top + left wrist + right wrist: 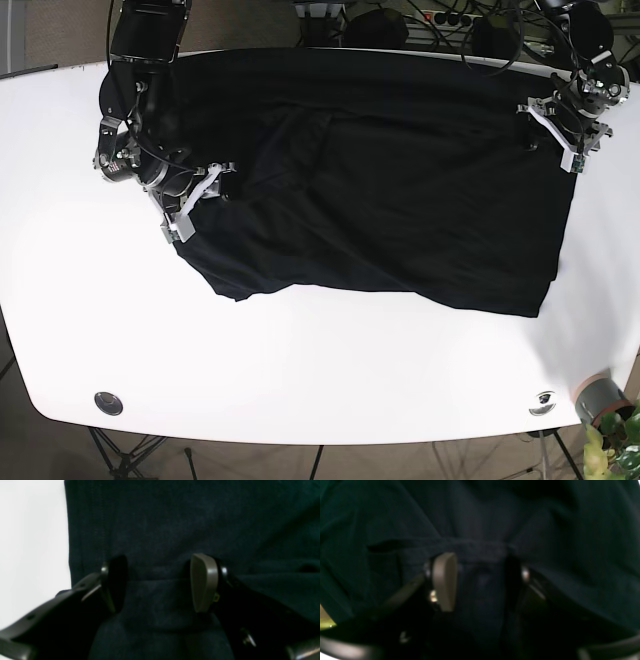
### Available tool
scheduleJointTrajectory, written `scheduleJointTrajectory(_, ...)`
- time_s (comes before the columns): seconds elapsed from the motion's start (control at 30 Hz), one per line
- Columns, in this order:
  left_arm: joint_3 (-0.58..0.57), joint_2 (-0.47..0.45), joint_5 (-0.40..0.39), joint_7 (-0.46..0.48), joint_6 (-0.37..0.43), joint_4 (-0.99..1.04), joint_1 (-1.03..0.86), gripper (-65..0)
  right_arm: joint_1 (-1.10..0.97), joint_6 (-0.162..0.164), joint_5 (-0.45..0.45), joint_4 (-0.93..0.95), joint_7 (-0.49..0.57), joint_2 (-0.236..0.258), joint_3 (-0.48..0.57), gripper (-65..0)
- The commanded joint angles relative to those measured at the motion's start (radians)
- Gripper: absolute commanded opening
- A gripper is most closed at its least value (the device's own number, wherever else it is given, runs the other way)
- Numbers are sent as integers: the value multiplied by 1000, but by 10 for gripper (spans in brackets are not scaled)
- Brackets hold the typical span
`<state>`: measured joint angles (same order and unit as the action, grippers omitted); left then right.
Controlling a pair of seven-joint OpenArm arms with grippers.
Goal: Fold the T-shirt properly
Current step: 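Grasp the shirt fabric with both grippers and adjust the right grip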
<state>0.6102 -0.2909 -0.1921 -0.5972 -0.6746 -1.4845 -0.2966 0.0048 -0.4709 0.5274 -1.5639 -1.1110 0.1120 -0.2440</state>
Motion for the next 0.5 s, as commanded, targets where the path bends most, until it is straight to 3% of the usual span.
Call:
scheduleJointTrajectory(0.0,4,-15,9,3,0,-9,3,-278,19,-5,26,-22,15,7,-1,-434)
scheduleJointTrajectory(0.23,4,-15,9,3,0,-9,3,-278,21,-5,17,-17,15,-13,8,-541)
scheduleJointTrajectory(0.47,4,-15,9,3,0,-9,3,-278,25,-5,17,-3,29,-19,8,-531)
